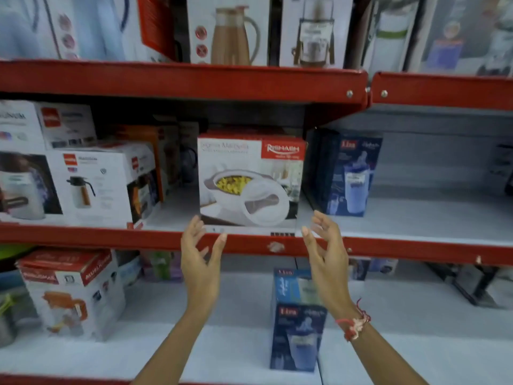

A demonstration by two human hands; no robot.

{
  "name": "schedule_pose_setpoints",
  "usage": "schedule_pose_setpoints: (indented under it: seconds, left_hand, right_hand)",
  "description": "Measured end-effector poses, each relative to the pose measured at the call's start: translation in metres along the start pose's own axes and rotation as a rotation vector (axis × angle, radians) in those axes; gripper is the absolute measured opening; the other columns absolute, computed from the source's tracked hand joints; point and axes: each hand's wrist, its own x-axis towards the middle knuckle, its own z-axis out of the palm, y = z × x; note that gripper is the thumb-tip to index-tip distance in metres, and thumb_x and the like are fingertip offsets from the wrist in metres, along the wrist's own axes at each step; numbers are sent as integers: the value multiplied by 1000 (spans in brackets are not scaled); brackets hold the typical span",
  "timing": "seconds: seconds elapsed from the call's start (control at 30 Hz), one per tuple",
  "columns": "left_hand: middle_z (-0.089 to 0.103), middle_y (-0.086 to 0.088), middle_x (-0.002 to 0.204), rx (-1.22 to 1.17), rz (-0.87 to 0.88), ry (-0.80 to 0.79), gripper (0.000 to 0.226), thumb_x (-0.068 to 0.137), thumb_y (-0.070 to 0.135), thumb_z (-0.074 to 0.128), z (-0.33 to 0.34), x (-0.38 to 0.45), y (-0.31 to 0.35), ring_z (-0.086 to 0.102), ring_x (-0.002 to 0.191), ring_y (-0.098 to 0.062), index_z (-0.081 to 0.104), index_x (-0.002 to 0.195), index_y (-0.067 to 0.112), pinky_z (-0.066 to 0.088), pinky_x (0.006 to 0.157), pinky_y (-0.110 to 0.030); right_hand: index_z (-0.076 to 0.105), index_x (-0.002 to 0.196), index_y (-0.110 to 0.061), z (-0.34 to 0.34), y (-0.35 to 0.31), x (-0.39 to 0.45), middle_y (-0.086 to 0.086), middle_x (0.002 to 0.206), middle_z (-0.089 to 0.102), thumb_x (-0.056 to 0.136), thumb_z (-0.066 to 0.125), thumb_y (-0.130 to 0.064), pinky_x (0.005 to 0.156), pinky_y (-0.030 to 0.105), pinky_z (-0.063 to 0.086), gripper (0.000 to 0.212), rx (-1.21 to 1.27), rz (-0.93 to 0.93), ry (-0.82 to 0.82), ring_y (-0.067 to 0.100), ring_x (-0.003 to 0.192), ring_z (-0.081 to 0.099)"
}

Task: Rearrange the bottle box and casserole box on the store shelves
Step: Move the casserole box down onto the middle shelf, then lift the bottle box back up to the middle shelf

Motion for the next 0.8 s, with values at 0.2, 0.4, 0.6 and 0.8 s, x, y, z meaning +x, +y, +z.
schedule_pose_setpoints:
  seconds: [0.2, 0.4, 0.6, 0.8]
  left_hand:
    - [54, -7, 131, 45, -352, -310, 57, 81, 18, 70, 15, -84, -53, 53, 121, -24, 45, 133, 15, 48, 96, -35]
    - [43, -13, 144, 145, -561, -497, 70, 82, 12, 69, 33, -124, -100, 45, 130, -30, 33, 142, 13, 44, 101, -37]
    - [31, -23, 150, 109, -737, -599, 87, 85, 8, 63, 54, -125, -130, 46, 128, -36, 5, 150, 18, 52, 91, -33]
    - [64, -10, 122, 158, -680, -652, 73, 74, 46, 71, 49, -132, -136, 62, 111, -24, 46, 137, 17, 53, 96, -47]
  right_hand:
    - [52, 125, -26, -33, 57, -72, -10, 127, 53, 86, 61, -52, 105, 29, 41, 48, -46, 136, 3, 6, 123, 49]
    - [31, 144, -36, -53, 141, -105, -16, 149, 33, 77, 72, -49, 114, 45, 35, 80, -5, 453, -213, 2, 135, 33]
    - [-1, 154, -32, -53, 193, -104, -14, 150, 36, 85, 71, -29, 92, 7, 43, 100, -45, 613, -468, 7, 128, 46]
    - [42, 144, -20, -49, 194, -94, -3, 127, 62, 82, 74, -20, 84, 13, 50, 70, -22, 579, -423, 17, 113, 60]
